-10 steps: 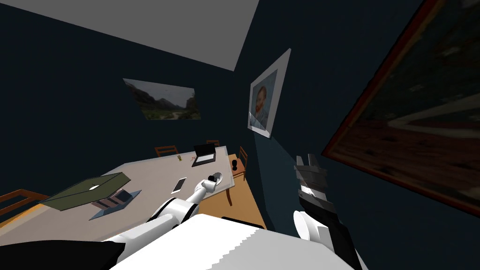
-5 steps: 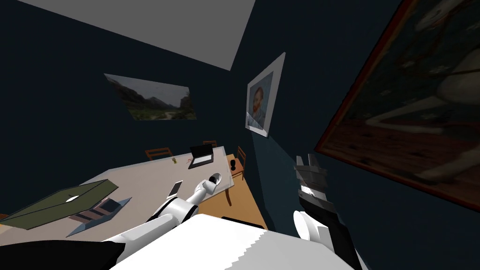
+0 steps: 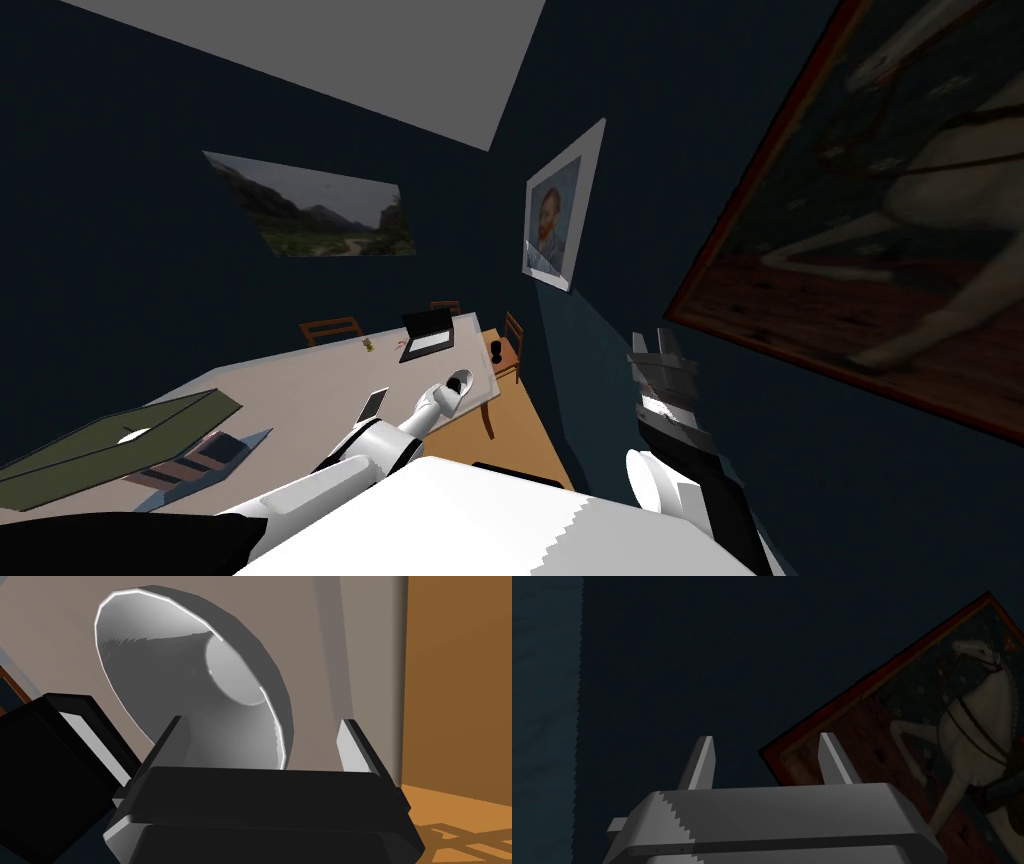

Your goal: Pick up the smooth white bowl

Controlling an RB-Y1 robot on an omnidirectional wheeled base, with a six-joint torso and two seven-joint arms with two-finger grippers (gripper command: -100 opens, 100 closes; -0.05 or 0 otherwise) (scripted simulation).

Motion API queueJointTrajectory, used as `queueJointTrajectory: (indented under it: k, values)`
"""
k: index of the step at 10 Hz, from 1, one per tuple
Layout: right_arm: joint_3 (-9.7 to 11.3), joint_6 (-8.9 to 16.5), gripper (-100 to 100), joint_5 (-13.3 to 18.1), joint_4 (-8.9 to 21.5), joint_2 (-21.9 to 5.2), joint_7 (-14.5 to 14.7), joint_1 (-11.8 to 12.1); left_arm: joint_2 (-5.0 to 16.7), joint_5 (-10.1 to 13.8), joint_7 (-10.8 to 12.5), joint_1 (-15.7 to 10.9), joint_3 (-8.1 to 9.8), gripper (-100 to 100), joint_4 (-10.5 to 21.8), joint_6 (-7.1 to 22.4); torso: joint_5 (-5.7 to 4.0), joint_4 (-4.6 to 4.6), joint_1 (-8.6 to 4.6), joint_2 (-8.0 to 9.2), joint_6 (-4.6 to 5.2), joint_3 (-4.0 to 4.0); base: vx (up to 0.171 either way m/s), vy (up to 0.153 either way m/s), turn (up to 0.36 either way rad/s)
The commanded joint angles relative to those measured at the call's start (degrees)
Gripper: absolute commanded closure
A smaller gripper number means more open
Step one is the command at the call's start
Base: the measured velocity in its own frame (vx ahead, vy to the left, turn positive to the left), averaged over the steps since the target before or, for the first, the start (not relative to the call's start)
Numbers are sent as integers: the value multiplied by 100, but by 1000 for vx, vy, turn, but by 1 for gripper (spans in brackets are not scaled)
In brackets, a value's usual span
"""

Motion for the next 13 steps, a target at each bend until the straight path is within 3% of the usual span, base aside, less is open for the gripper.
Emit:
queueJointTrajectory:
  k: [1, 3, 4, 6, 7, 9, 10, 12, 13]
  values:
    - [0, 0, 0, 0, 0, 0, 0, 0, 21, -171, 286, -8, -207, -100, 66, -10, 0, 0, 0, 0, 0, 0, -25, 29, -187]
    - [0, 0, 0, 0, 0, 0, 0, 0, 21, -171, 573, -8, -207, -100, 66, -10, 2, 2, 12, 9, 0, 5, -22, 38, -64]
    - [0, 0, 0, 0, 0, 0, 0, 0, 43, -341, 752, -14, -412, -100, 128, -18, 2, 1, 8, 4, -1, 2, -24, 34, -194]
    - [0, 0, 0, 0, 0, 0, 0, 0, 43, -341, 1083, -14, -412, -100, 128, -18, 2, 1, 13, 7, 0, 4, -18, 38, -56]
    - [0, 0, 0, 0, 0, 0, 0, 0, 64, -511, 1256, -20, -617, -100, 190, -27, 2, 1, 9, 3, -2, 2, -39, 37, -164]
    - [0, 0, 0, 0, 0, 0, 0, 0, 64, -511, 1574, -20, -617, -100, 190, -27, 3, 2, 14, 10, 0, 6, -21, 37, -58]
    - [0, 0, 0, 0, 0, 0, 0, 0, 86, -680, 1740, -25, -822, -100, 252, -35, 2, 1, 8, 3, -2, 2, -25, 41, -176]
    - [0, 0, 0, 0, 0, 0, 0, 0, 86, -680, 2097, -25, -822, -100, 252, -35, 2, 2, 11, 8, -1, 5, -24, 30, -62]
    - [0, 0, 0, 0, 0, 0, 0, 0, 81, -682, 1975, -31, -814, -100, 263, -45, 1, 1, 6, 4, -2, 2, -4, 6, 5]
